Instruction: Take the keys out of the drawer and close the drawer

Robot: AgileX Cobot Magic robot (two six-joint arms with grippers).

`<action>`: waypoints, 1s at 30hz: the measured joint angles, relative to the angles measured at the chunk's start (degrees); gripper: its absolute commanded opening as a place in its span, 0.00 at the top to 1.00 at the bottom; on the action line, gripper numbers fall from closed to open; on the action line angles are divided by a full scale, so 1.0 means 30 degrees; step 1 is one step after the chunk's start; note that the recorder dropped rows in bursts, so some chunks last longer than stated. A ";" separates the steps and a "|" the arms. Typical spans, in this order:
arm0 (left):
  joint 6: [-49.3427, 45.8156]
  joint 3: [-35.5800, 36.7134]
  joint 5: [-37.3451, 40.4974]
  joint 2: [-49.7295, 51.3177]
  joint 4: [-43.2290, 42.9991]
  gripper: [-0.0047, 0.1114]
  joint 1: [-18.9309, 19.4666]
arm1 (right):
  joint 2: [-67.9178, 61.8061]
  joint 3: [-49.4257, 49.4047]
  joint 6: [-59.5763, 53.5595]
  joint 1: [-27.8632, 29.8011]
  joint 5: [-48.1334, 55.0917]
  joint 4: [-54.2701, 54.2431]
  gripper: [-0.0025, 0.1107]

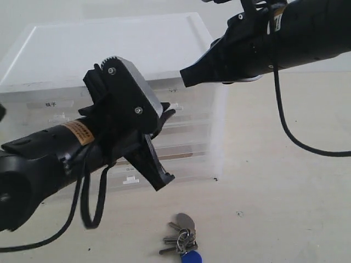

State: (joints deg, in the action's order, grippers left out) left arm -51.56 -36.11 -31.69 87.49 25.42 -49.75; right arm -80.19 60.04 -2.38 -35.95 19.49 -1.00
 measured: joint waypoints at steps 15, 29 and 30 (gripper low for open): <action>-1.6196 -0.1826 -0.2934 -0.9759 2.3220 0.92 0.6848 | 0.1427 0.1684 0.0794 0.6810 0.4111 0.0334 0.98; -1.4988 -0.2665 1.3293 -0.2979 2.4930 0.92 1.7770 | -0.0793 0.2101 -0.4057 0.6834 0.4011 -0.5497 0.98; -1.4944 -0.2814 1.3544 -0.2845 2.4930 0.92 1.7634 | -0.0830 0.2101 -0.4057 0.6731 0.3979 -0.5550 0.98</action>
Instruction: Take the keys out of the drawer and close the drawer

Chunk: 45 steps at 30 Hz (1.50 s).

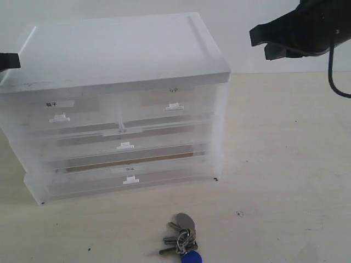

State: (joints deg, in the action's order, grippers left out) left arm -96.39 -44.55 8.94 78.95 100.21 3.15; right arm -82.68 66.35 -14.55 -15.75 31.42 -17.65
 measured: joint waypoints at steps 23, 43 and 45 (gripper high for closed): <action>0.0331 -0.3519 0.0256 0.2716 -0.1377 0.92 -0.1704 | -0.1378 0.0069 -0.0044 -0.2834 0.1299 0.0805 0.98; 0.1920 -0.2781 -0.0358 0.1438 -0.1495 0.92 -0.3508 | 0.0687 -0.0059 0.5061 -0.3503 0.3029 0.7675 0.98; 0.2005 -0.2628 -0.0243 0.1051 -0.1495 0.92 -0.3612 | 0.0687 -0.0059 0.5101 -0.3503 0.2922 0.7844 0.98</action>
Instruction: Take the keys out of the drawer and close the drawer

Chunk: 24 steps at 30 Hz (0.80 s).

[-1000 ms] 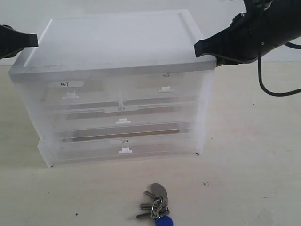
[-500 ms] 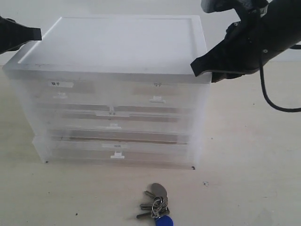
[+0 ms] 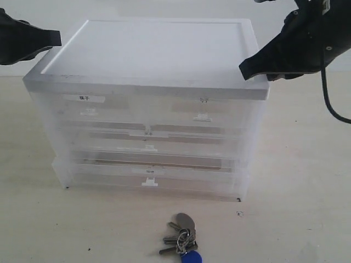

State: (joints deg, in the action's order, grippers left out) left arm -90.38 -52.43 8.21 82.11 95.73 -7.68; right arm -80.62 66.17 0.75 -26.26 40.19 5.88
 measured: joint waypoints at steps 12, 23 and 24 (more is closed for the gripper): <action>0.0077 0.0764 -0.0138 -0.4150 -0.0135 0.92 -0.0226 | 0.3889 0.0000 0.0329 -0.0188 -0.0750 -0.0047 0.98; 0.0077 0.2610 0.0145 -1.0789 -0.0135 0.92 -0.0226 | 1.1820 -0.3868 0.0417 -0.0188 -0.3857 -0.0164 0.98; 0.0077 0.2854 0.0182 -1.1435 -0.0135 0.92 -0.0226 | 1.2585 -0.4301 0.0417 -0.0188 -0.4103 -0.0164 0.98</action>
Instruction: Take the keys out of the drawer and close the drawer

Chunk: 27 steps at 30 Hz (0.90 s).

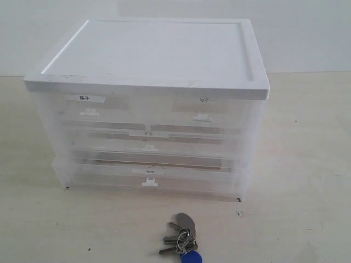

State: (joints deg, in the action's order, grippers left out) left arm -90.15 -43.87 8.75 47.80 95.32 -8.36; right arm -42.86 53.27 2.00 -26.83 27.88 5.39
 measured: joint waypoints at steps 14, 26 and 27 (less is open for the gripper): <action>0.0000 0.3404 0.0070 -0.9203 0.0000 0.92 0.0000 | 0.9783 -0.4505 0.0479 0.0000 -0.1128 0.0000 0.98; 0.0000 0.4399 0.0070 -1.3862 0.0000 0.92 0.0000 | 1.3967 -0.4637 0.1791 0.0000 -0.1262 -0.0116 0.98; 0.0000 0.4399 0.0070 -1.4034 0.0000 0.92 0.0000 | 1.4147 -0.4637 0.2006 0.0000 -0.1262 -0.0167 0.98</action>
State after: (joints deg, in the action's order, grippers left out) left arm -90.15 -30.68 8.96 5.70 95.32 -8.36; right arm -0.42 39.36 8.02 -26.83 24.09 4.89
